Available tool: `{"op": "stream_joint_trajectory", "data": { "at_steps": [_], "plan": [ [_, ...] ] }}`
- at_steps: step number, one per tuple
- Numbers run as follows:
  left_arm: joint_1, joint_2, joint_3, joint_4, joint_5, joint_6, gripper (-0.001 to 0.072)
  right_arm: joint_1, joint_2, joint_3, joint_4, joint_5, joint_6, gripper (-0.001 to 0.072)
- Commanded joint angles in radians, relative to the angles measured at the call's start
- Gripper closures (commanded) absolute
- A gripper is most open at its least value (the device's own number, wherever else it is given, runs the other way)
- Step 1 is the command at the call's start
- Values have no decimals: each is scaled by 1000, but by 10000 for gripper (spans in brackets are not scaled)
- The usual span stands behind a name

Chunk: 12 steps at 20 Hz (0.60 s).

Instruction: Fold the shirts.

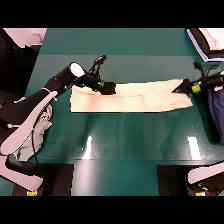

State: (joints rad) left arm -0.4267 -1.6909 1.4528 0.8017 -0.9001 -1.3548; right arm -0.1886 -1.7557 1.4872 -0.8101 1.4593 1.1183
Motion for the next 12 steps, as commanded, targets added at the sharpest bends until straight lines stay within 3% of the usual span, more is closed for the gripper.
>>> {"op": "stream_joint_trajectory", "data": {
  "at_steps": [1, 7, 12],
  "plan": [
    [-3, -78, 45, -26, 50, -8, 683, 45, 83, 99, 7, 82, 89, 699],
    [-40, -234, 203, -56, 60, -32, 683, 256, 120, 371, 6, 143, 243, 699],
    [-70, -291, 272, -78, 81, -37, 683, 432, 120, 491, 5, 115, 251, 698]
  ]
}}
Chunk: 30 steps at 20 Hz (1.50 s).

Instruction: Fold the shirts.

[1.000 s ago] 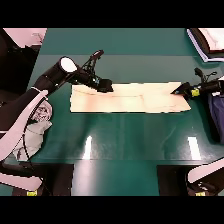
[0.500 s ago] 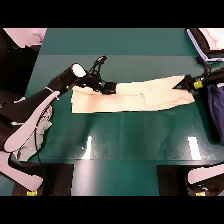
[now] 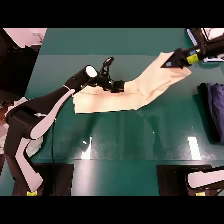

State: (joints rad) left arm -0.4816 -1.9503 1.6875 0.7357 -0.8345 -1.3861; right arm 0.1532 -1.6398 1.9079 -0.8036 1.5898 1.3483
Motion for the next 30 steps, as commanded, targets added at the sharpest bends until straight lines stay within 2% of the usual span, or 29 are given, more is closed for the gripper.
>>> {"op": "stream_joint_trajectory", "data": {
  "at_steps": [1, 6, 9, 13, 17, 22, 23, 25, 26, 28, 30],
  "plan": [
    [-15, -32, 37, -11, 15, -5, 683, 117, 4, 82, -3, -31, 21, 699],
    [-15, -33, 37, -10, 8, -2, 683, 190, 1, 99, -3, -95, 21, 698],
    [19, -23, 43, 2, -53, -3, 683, 204, 0, 98, -9, -113, 19, 698],
    [138, 71, 54, 100, -160, -5, 684, 235, -5, 98, -11, -131, 8, 699],
    [297, 239, 54, 228, -238, -1, 683, 314, -66, 99, -10, -138, -26, 698],
    [481, 431, 54, 305, -309, 7, 682, 491, -225, 99, -7, -314, -114, 697],
    [508, 457, 54, 305, -318, 7, 682, 536, -264, 100, -6, -380, -129, 676],
    [550, 497, 53, 305, -336, 6, 682, 615, -341, 129, 1, -511, -158, 293],
    [562, 508, 54, 305, -346, 6, 682, 650, -380, 171, 2, -556, -158, 243],
    [570, 516, 54, 306, -375, 7, 683, 690, -395, 202, -1, -592, -182, 242],
    [569, 515, 53, 305, -410, 8, 682, 678, -323, 122, -27, -576, -203, 242]
  ]
}}
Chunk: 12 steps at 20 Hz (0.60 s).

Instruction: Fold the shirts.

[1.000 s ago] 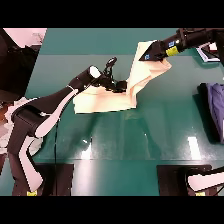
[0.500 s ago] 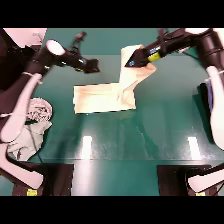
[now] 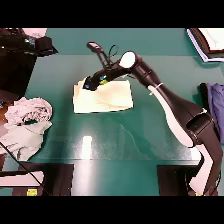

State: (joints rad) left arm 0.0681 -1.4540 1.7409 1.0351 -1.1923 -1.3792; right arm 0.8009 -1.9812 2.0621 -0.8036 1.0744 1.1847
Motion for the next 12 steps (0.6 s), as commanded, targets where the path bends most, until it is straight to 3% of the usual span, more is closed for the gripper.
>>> {"op": "stream_joint_trajectory", "data": {
  "at_steps": [1, 4, 8, 9, 10, 11, 12],
  "plan": [
    [19, 19, 0, 5, -67, 0, 683, 6, 64, -79, -70, -14, -39, 242],
    [18, 18, 0, 5, -125, 20, 682, -111, 178, -213, -176, 148, -37, 242],
    [1, 18, -63, -14, -148, 34, 678, -322, 290, -437, -152, 183, 29, 242],
    [-10, 14, -101, -23, -135, 58, 430, -371, 309, -486, -115, 185, 42, 242],
    [-24, 6, -139, -23, -125, 56, 122, -413, 323, -526, -72, 186, 47, 242],
    [-41, -6, -182, -23, -117, 55, 39, -452, 336, -565, -21, 186, 46, 242],
    [-59, -23, -222, -23, -108, 55, 59, -483, 349, -600, 18, 185, 46, 242]
  ]
}}
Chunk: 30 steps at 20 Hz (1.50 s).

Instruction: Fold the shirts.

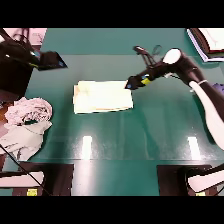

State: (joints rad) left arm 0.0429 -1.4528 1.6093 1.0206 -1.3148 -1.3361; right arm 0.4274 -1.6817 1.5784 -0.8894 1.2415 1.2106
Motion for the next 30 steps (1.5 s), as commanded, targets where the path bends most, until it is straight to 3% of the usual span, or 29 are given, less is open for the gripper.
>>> {"op": "stream_joint_trajectory", "data": {
  "at_steps": [1, 5, 6, 7, 10, 11, 17, 19, 20, 21, 22, 23, 26, 30],
  "plan": [
    [-52, -40, -134, -8, 26, 12, 59, -137, 62, -148, 126, 10, 20, 242],
    [-71, -65, -194, -10, 72, 8, 61, -182, 68, -234, 137, -58, 20, 241],
    [-71, -61, -183, -9, 79, 8, 111, -192, 65, -255, 138, -93, 20, 178],
    [-71, -61, -160, -10, 75, 9, 303, -193, 51, -261, 141, -117, 28, 14],
    [-73, -61, -100, -34, 73, 9, 631, -183, -37, -242, 222, -104, 41, -3],
    [-73, -61, -86, -49, 76, 9, 682, -171, -82, -218, 266, -87, 40, -2],
    [-73, -61, -77, -85, 68, 10, 682, -9, -322, 18, 381, -29, 39, 5],
    [-73, -61, -77, -85, 48, 14, 682, 32, -375, 89, 392, -30, 39, 137],
    [-73, -61, -77, -85, 34, 25, 682, 44, -390, 114, 392, -30, 38, 253],
    [-73, -61, -77, -85, 22, 33, 682, 52, -400, 137, 391, -30, 34, 432],
    [-73, -61, -77, -85, 10, 34, 682, 53, -402, 154, 391, -27, 8, 660],
    [-73, -61, -77, -85, -1, 34, 682, 47, -401, 173, 388, -24, -18, 697],
    [-74, -61, -77, -87, -42, 34, 683, -13, -328, 206, 264, -16, -5, 699],
    [-74, -61, -77, -102, -51, 34, 683, -215, -112, 206, -24, -20, 122, 699]
  ]
}}
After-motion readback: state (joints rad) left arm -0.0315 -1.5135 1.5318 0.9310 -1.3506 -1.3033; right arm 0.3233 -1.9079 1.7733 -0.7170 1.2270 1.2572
